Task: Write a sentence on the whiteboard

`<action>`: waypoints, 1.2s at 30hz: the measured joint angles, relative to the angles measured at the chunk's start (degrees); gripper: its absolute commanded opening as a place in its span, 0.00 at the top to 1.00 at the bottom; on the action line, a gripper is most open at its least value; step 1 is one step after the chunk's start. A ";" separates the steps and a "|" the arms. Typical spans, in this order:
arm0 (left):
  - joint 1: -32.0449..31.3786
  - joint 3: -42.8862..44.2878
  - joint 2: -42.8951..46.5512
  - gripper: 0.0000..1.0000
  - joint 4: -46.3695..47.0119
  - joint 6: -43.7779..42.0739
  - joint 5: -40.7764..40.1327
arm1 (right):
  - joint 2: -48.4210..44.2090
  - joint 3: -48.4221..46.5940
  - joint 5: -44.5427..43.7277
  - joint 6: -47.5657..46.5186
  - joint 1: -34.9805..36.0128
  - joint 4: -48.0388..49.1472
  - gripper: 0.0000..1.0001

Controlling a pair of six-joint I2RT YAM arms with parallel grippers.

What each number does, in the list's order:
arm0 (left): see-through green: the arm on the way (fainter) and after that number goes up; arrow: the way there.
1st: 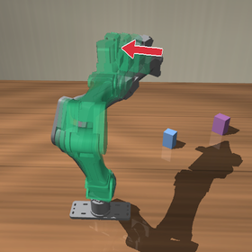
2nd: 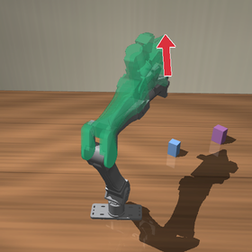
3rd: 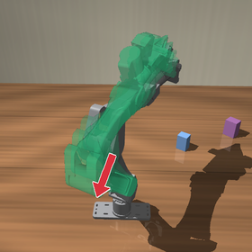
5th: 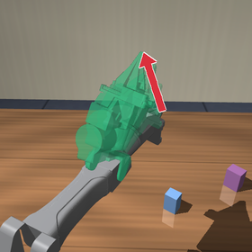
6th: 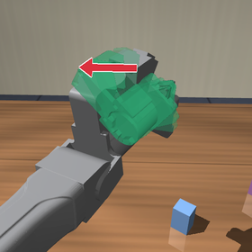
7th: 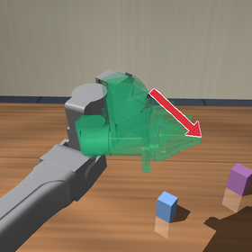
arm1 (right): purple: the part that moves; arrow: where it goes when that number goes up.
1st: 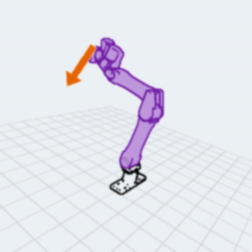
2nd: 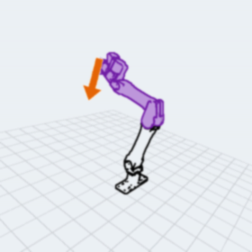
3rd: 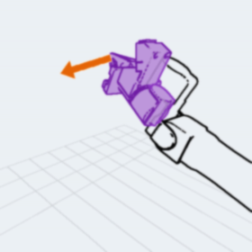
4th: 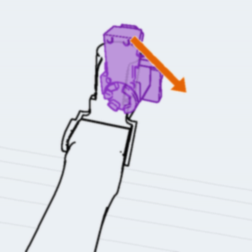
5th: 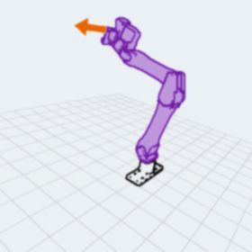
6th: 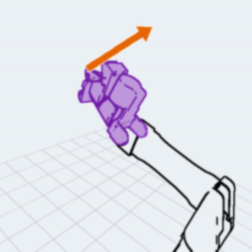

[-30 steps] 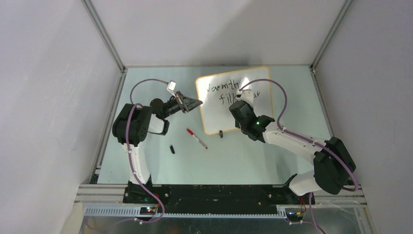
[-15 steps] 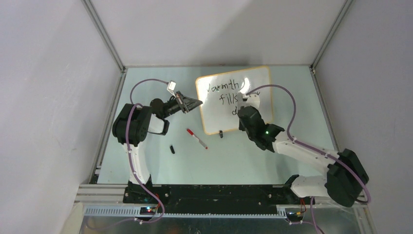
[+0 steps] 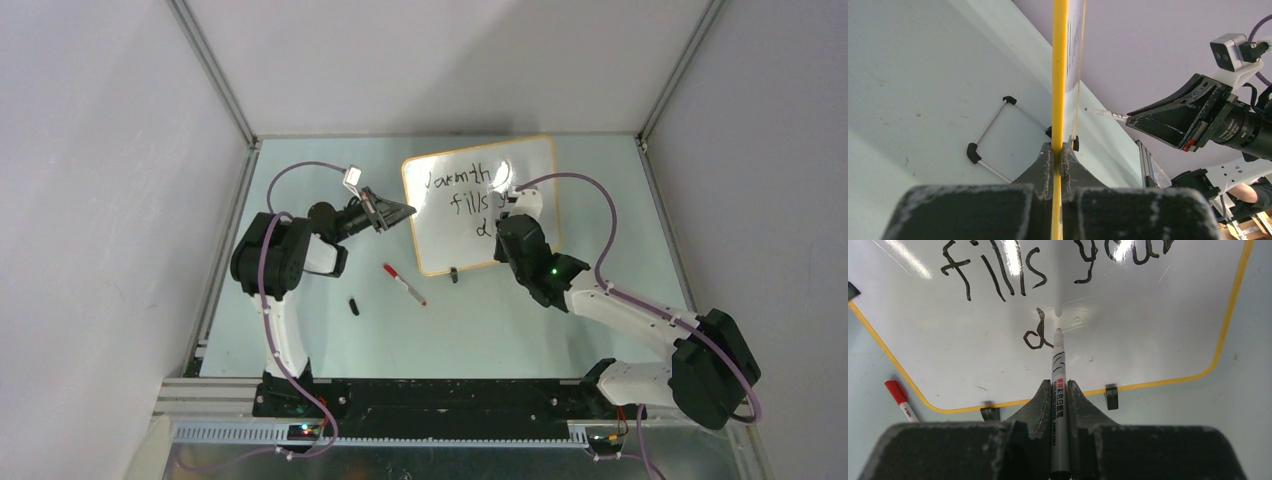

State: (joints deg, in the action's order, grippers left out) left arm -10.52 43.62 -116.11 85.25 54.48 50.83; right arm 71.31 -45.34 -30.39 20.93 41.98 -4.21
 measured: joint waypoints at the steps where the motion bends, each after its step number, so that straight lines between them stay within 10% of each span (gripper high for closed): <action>1: 0.00 0.00 0.00 1.00 0.00 0.00 0.00 | 0.13 0.00 0.07 0.00 -0.02 0.00 1.00; 36: 0.00 0.00 0.00 1.00 0.00 -0.02 0.00 | 3.13 0.00 0.52 0.48 -2.08 0.37 1.00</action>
State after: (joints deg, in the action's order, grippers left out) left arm -10.52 43.62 -116.11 85.25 54.46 50.83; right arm 74.43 -45.34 -29.87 21.41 39.90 -3.84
